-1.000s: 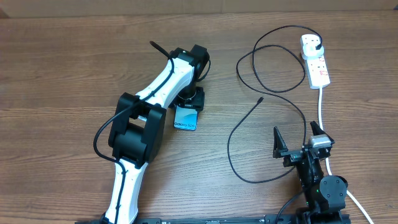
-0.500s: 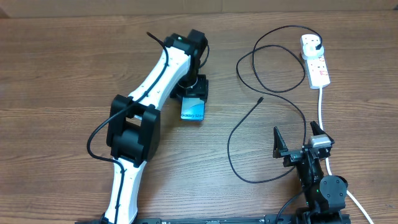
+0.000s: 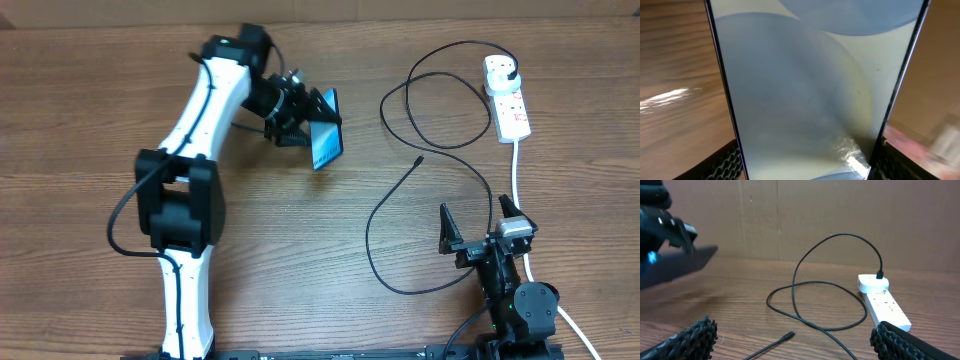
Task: Plug charger to phone and switch on socket
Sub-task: 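Lift the phone with the left gripper and tilt it upright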
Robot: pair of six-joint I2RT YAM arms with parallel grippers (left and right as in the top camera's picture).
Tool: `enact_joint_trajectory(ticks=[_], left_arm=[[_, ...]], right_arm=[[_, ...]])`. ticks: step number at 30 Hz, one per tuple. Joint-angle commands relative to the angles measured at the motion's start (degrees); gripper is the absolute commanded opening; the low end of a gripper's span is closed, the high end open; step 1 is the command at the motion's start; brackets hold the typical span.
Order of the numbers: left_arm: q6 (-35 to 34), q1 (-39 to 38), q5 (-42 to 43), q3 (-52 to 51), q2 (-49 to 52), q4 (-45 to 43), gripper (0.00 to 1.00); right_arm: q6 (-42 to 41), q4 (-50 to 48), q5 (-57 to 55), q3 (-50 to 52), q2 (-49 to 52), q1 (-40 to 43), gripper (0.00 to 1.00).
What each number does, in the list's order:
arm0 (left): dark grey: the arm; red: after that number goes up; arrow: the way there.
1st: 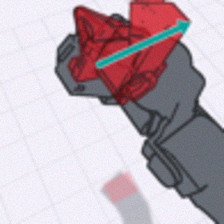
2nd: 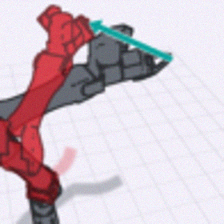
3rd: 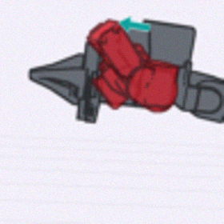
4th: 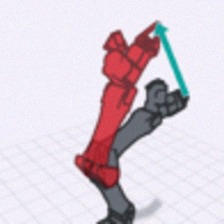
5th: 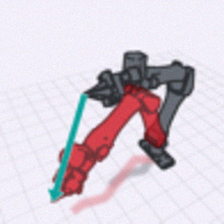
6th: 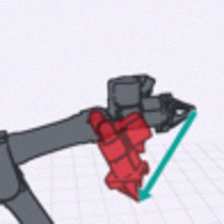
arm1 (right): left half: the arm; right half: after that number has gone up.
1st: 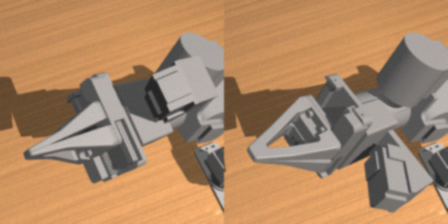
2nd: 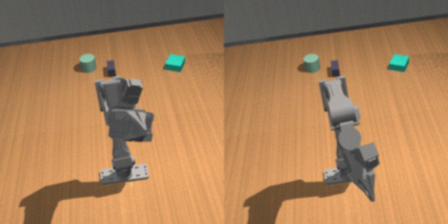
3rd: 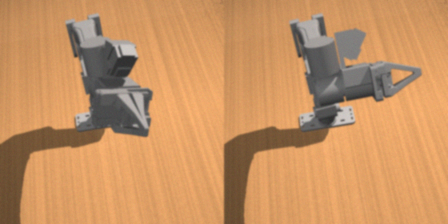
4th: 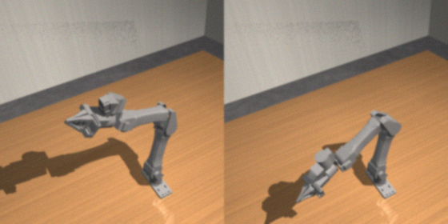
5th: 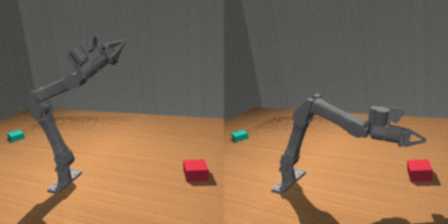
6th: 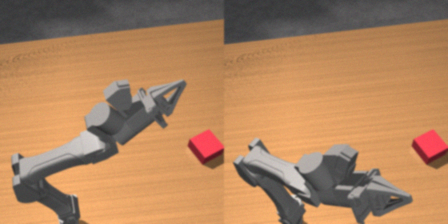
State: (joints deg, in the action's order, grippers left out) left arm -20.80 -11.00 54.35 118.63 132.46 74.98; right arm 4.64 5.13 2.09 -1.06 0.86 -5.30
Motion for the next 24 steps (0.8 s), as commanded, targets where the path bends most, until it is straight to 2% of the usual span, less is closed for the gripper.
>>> enact_joint_trajectory(ticks=[1, 5, 8, 12, 16, 24], left_arm=[[-0.4, 3.1, 24.2, 1.8, 0.4, -1.4, 0.65], [-4.0, 5.5, 33.4, 1.8, 0.4, -3.1, 0.64], [-7.3, 6.6, 36.2, 1.8, 0.4, -3.0, 0.64], [-15.4, 7.7, 36.2, 1.8, 0.4, -2.8, 0.61], [-20.3, 8.2, 36.2, 1.8, 0.4, -2.8, 0.58], [-21.7, 8.2, 36.3, 1.8, 0.4, -2.8, 0.59]], right_arm=[[-0.3, -0.3, -0.5, 0.6, 0.0, -0.2, 1.0], [-0.3, -0.3, -0.5, 0.6, 0.0, -0.2, 1.0], [-0.3, -0.3, -0.5, 0.6, 0.0, -0.2, 1.0], [-0.3, -0.3, -0.5, 0.6, 0.0, -0.2, 1.0], [-0.3, -0.3, -0.5, 0.6, 0.0, -0.2, 1.0], [-0.3, -0.3, -0.5, 0.6, 0.0, -0.2, 1.0]])
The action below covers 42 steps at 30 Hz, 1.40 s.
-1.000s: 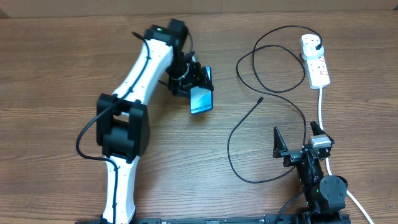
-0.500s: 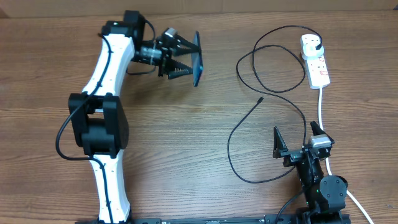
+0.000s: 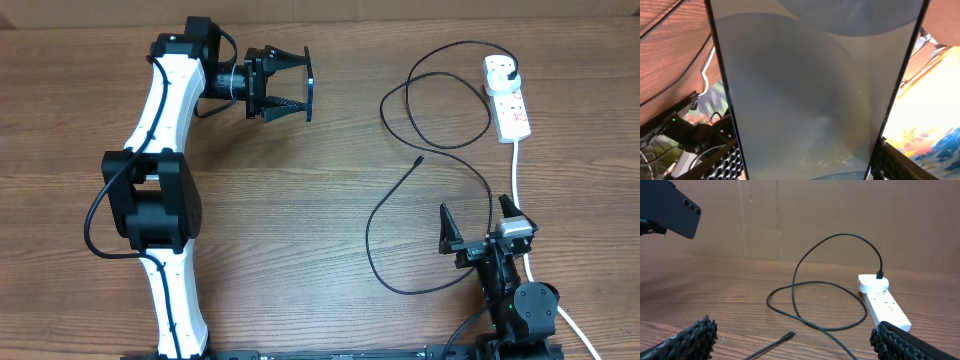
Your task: Plug charger to phone and switch on socket
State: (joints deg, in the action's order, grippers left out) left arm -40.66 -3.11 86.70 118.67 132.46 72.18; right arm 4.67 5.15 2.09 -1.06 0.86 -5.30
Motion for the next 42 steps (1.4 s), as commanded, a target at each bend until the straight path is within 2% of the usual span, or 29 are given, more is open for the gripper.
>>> enact_joint_trajectory(ticks=[1, 36, 38, 42], left_arm=[[-1.8, 0.3, 3.9, 1.7, 0.4, 0.0, 0.59], [-1.8, 0.3, 3.9, 1.7, 0.4, -0.3, 0.59], [-1.8, 0.3, 3.9, 1.7, 0.4, -0.3, 0.59], [-1.8, 0.3, 3.9, 1.7, 0.4, -0.3, 0.59]], right_arm=[[-0.3, -0.3, -0.5, 0.6, 0.0, -0.2, 1.0], [-0.3, -0.9, -0.4, 0.6, 0.0, -0.2, 1.0], [-0.4, -4.0, 4.9, 0.6, 0.0, -0.3, 1.0], [-4.7, -6.6, 40.1, 0.6, 0.0, -0.3, 1.0]])
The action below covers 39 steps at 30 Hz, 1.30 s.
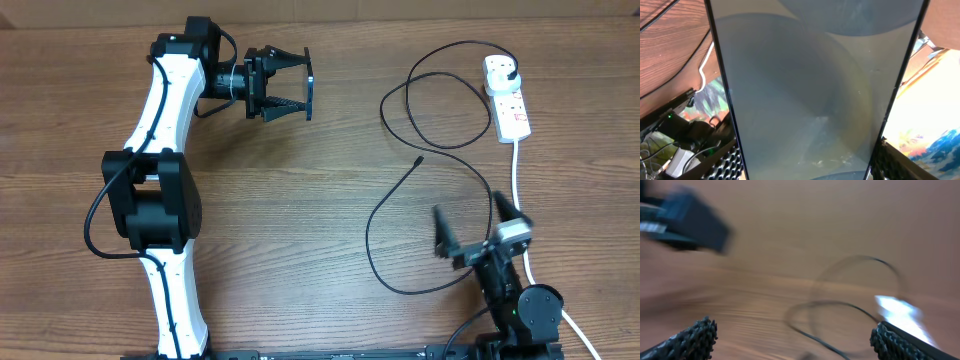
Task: Plug charger to phone and switch on socket
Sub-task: 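Move the right gripper forward toward the phone held by the left gripper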
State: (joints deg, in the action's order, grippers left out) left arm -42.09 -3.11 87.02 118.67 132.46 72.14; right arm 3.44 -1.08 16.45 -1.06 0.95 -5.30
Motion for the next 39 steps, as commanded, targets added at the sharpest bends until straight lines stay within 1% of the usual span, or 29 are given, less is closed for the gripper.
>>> enact_joint_trajectory(ticks=[1, 2, 4, 5, 6, 8, 10, 12, 13, 14, 15, 17, 18, 21, 24, 26, 28, 29, 30, 33, 35, 36, 38, 39], left_arm=[[-0.3, 0.3, 3.5, 1.7, 0.4, -0.2, 0.59], [-0.3, 0.3, 3.6, 1.7, 0.4, -0.2, 0.59], [-0.2, 0.3, 3.6, 1.7, 0.4, -0.3, 0.59], [-0.2, 0.3, 3.6, 1.7, 0.4, -0.4, 0.59], [-0.2, 0.3, 3.6, 1.7, 0.4, -0.4, 0.59], [-0.2, 0.3, 3.6, 1.7, 0.4, -0.4, 0.59], [-0.1, 0.3, 3.6, 1.7, 0.4, -0.4, 0.59], [-0.1, 0.3, 3.6, 1.7, 0.4, -0.4, 0.59], [-0.2, 0.3, 3.6, 1.7, 0.4, -0.4, 0.59], [-0.2, 0.3, 3.5, 1.7, 0.4, -0.4, 0.59], [-0.2, 0.3, 3.5, 1.7, 0.4, -0.4, 0.59], [-0.1, 0.3, 3.5, 1.7, 0.4, -0.4, 0.59], [-0.2, 0.3, 3.5, 1.7, 0.4, -0.4, 0.59], [-0.1, 0.3, 3.5, 1.7, 0.4, -0.4, 0.59], [-0.2, 0.3, 3.5, 1.7, 0.4, -0.4, 0.59], [-0.2, 0.3, 3.5, 1.7, 0.4, -0.4, 0.59], [-0.2, 0.3, 3.5, 1.7, 0.4, -0.4, 0.59], [-0.2, 0.3, 3.5, 1.7, 0.4, -0.4, 0.59], [-0.2, 0.3, 3.5, 1.7, 0.4, -0.4, 0.59], [-0.1, 0.3, 3.5, 1.7, 0.4, -0.4, 0.59], [0.0, 0.3, 3.5, 1.7, 0.4, -0.4, 0.59], [0.1, 0.3, 3.5, 1.7, 0.4, -0.4, 0.59], [0.1, 0.3, 3.4, 1.7, 0.4, -0.4, 0.59], [0.1, 0.3, 3.5, 1.7, 0.4, -0.4, 0.59]], right_arm=[[-4.9, 0.0, 34.2, 0.6, -0.1, -0.3, 1.0], [-5.2, -1.5, 42.1, 0.6, -0.1, -0.3, 1.0], [-6.0, -4.0, 43.4, 0.6, -0.1, -0.3, 1.0], [-8.1, -6.4, 42.7, 0.6, -0.1, -0.3, 1.0], [-11.5, -9.7, 41.3, 0.6, -0.1, -0.3, 1.0], [-20.6, -20.7, 36.9, 0.5, -0.1, -0.3, 1.0], [-26.1, -30.5, 31.5, -0.4, -0.1, -0.2, 1.0], [-28.7, -34.1, 25.9, -3.6, 0.0, -0.2, 1.0], [-28.7, -33.9, 24.3, -5.2, 0.0, -0.2, 1.0], [-27.4, -30.6, 21.1, -10.2, 0.6, -0.2, 1.0], [-25.6, -27.9, 20.2, -13.1, 1.2, -0.2, 1.0], [-18.4, -18.5, 19.4, -20.7, 3.5, -0.2, 1.0], [-13.9, -10.3, 18.6, -26.0, 5.6, -0.2, 1.0], [-6.4, 11.1, 13.9, -39.4, 13.3, -0.2, 1.0], [-4.9, 29.0, 8.8, -51.9, 23.9, -0.2, 1.0], [-4.9, 39.0, 6.4, -59.1, 31.2, -0.2, 1.0], [-4.9, 49.1, 6.6, -66.7, 39.5, -0.2, 1.0], [-4.9, 52.9, 8.6, -70.0, 43.7, -0.3, 1.0], [-4.9, 54.6, 11.0, -71.8, 46.2, -0.3, 1.0], [-8.7, 57.5, 30.8, -75.6, 54.3, -0.3, 1.0], [-8.8, 56.7, 43.1, -75.5, 57.9, -0.3, 1.0], [-8.8, 55.0, 47.5, -75.5, 60.0, -0.3, 1.0], [-9.2, 52.1, 49.5, -75.5, 63.5, -0.9, 1.0], [-10.7, 51.2, 44.6, -75.6, 65.9, -2.3, 1.0]])
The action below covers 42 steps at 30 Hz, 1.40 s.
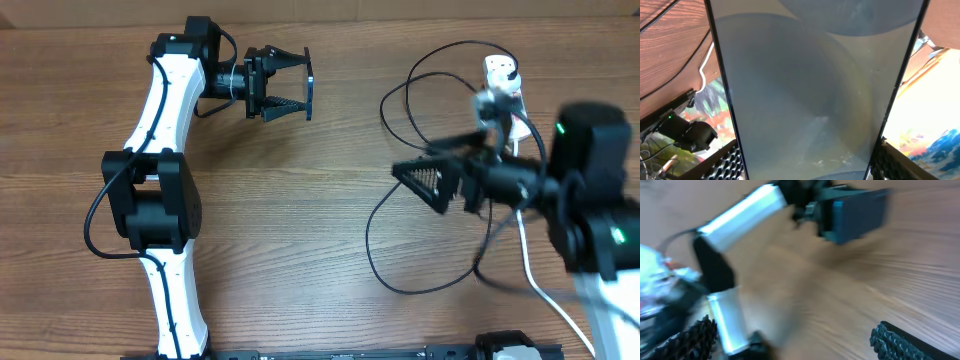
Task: Plug charger to phone and switch on socket
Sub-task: 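Move the right gripper forward toward the phone held by the left gripper, then close the right gripper on the phone's edge beside the left gripper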
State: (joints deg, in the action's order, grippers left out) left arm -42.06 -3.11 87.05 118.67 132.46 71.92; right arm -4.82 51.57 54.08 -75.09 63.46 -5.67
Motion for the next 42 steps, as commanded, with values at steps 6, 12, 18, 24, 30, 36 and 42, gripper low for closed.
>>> enact_joint_trajectory(ticks=[6, 12, 18, 24, 30, 36, 42], left_arm=[[0.3, 0.2, 3.4, 1.7, 0.4, -0.2, 0.59], [0.3, -0.2, 2.6, 1.7, 0.4, -0.2, 0.59], [0.3, -0.3, 2.5, 1.7, 0.4, -0.2, 0.59], [0.3, -0.4, 1.4, 1.7, 0.4, -0.2, 0.59], [-0.2, -1.0, -2.2, 1.7, 0.4, -0.2, 0.59], [-0.4, -2.8, -5.2, 1.7, 0.4, -0.2, 0.59], [-2.2, -5.0, -9.2, 1.7, 0.4, -0.2, 0.58]], right_arm=[[-16.7, 1.3, -40.5, -2.8, 9.9, -16.2, 1.0], [-27.2, -0.5, -63.1, -5.8, 13.5, -23.7, 1.0], [-26.1, -7.0, -67.4, -5.8, 15.5, -28.8, 1.0], [-22.7, -16.2, -60.5, -5.8, 16.5, -31.2, 1.0], [-22.7, -19.5, -61.0, -6.1, 19.9, -32.0, 1.0], [-22.6, -18.0, -61.1, -6.1, 23.5, -32.0, 1.0], [-22.6, -18.2, -61.9, -6.1, 24.2, -32.9, 0.97]])
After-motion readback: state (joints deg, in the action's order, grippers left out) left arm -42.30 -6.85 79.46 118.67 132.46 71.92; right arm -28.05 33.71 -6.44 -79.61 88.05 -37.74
